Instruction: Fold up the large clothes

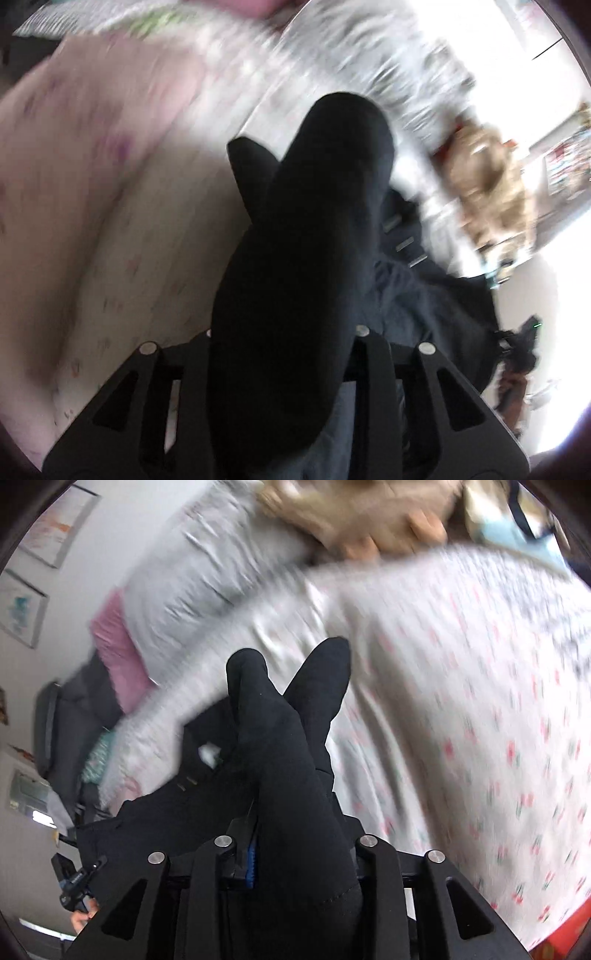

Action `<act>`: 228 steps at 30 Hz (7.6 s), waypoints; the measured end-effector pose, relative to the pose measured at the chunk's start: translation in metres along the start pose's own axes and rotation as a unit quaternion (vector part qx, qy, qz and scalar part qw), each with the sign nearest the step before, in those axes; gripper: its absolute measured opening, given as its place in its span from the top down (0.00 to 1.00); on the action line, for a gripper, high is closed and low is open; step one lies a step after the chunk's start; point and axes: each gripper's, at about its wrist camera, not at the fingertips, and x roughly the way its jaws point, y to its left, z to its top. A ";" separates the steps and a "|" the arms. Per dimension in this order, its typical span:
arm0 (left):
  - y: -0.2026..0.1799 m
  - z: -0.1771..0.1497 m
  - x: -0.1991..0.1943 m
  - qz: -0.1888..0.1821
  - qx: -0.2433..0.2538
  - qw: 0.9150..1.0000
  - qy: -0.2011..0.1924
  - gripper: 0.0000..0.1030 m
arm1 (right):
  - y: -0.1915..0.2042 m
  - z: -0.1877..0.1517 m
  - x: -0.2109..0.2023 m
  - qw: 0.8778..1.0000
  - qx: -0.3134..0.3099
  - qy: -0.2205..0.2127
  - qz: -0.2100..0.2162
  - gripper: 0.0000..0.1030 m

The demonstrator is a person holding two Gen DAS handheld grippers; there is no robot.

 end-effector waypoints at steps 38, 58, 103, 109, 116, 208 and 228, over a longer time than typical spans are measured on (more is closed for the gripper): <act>-0.084 0.144 0.010 0.032 0.125 0.955 -0.267 0.94 | 0.074 0.099 0.014 0.936 -0.156 -0.292 -0.120 0.95; -0.095 0.156 0.121 0.135 0.117 0.960 -0.216 0.21 | 0.091 0.136 0.120 0.949 -0.142 -0.224 -0.173 0.65; -0.106 -0.088 0.070 0.236 0.177 0.951 -0.096 0.06 | 0.031 -0.062 0.072 0.960 -0.206 -0.083 -0.172 0.16; -0.100 -0.112 0.043 0.272 0.192 0.939 -0.091 0.06 | 0.034 -0.088 0.055 0.957 -0.198 -0.083 -0.195 0.16; -0.062 -0.122 0.024 0.152 0.078 0.985 -0.033 0.06 | 0.035 -0.108 0.026 0.958 -0.181 -0.092 -0.201 0.16; -0.287 -0.139 0.042 -0.137 0.456 0.879 0.001 0.20 | -0.041 -0.015 0.052 0.985 0.078 0.016 0.155 0.19; -0.263 -0.100 0.097 -0.113 0.283 0.952 -0.007 0.33 | -0.037 0.015 0.051 0.996 -0.046 -0.074 -0.031 0.63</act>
